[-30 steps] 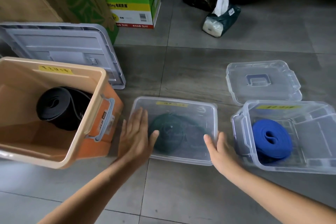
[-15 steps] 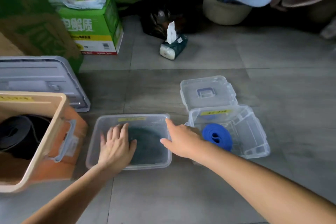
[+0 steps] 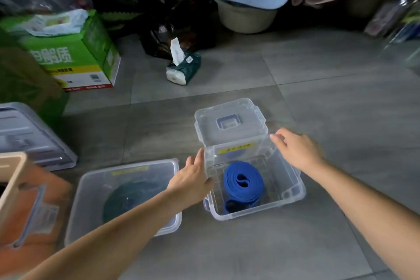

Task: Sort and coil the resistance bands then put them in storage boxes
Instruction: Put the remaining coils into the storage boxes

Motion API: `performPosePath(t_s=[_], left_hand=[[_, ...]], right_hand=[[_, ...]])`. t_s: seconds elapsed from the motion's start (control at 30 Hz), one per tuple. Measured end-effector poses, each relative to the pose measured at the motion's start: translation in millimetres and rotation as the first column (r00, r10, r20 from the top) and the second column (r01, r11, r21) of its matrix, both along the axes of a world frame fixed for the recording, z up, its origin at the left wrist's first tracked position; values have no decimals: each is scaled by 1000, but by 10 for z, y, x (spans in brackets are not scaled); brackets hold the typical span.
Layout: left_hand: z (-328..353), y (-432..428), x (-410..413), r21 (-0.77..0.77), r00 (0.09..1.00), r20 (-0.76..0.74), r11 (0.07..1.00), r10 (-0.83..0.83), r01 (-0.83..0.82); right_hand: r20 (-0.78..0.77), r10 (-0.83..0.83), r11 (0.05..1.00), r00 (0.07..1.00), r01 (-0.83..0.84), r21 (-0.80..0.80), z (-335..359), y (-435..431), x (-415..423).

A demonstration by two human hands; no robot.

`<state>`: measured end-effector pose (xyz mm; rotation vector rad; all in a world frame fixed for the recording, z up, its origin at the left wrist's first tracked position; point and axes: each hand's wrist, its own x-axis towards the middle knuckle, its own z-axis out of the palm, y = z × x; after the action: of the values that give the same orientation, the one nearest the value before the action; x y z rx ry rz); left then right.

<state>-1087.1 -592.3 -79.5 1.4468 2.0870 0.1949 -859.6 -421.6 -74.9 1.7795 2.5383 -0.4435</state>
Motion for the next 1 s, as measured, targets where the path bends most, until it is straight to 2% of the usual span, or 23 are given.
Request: performPosePath(t_s=[0.07,0.1,0.17,0.23,0.3,0.37,0.43,0.53,0.6,0.67,0.73,0.83,1.0], left_hand=[[-48,-14,3,20,992,104,997,66,-68],[-62,-27,3,23,987,136,995,90,-94],[-76,-66,-14,-1,983,141,993,116,-117],[-96,-108,-63,-22,985,112,991,133,-131],[-104,-138,-111,-27,983,109,989,151,-149],[-105,-169,-124,-28,977,129,986,167,-165],[-115,-187,-112,-34,969,159,982,187,-184],[-138,-201,-105,-29,965,174,980,198,-196],[-151,-215,-111,-22,966,170,981,195,-194],[-168,-234,-117,-5,971,155,983,180,-182],[-162,-243,-120,17,969,169,983,179,-184],[-107,-200,-135,66,959,198,974,200,-217],[147,-38,-187,202,944,185,930,272,-308]], right_hand=[[-210,-150,987,966,135,-85,-39,197,-68],[-253,-200,977,947,174,-122,-57,308,-96],[-207,-173,978,963,144,-149,-155,514,-112],[-56,-21,990,998,13,-139,-290,646,-112],[28,128,978,991,-122,-167,-469,706,-114],[8,159,966,987,-154,-206,-679,722,-169],[-97,50,963,994,-74,-259,-769,706,-279],[-12,163,975,987,-163,-148,-777,686,-314],[27,210,966,977,-203,-157,-712,665,-265],[-38,258,964,966,-260,-63,-600,698,-193],[-124,234,972,964,-232,34,-451,660,-174],[-352,44,999,935,-41,18,-152,669,-210],[-501,66,998,863,-48,49,429,547,-126]])
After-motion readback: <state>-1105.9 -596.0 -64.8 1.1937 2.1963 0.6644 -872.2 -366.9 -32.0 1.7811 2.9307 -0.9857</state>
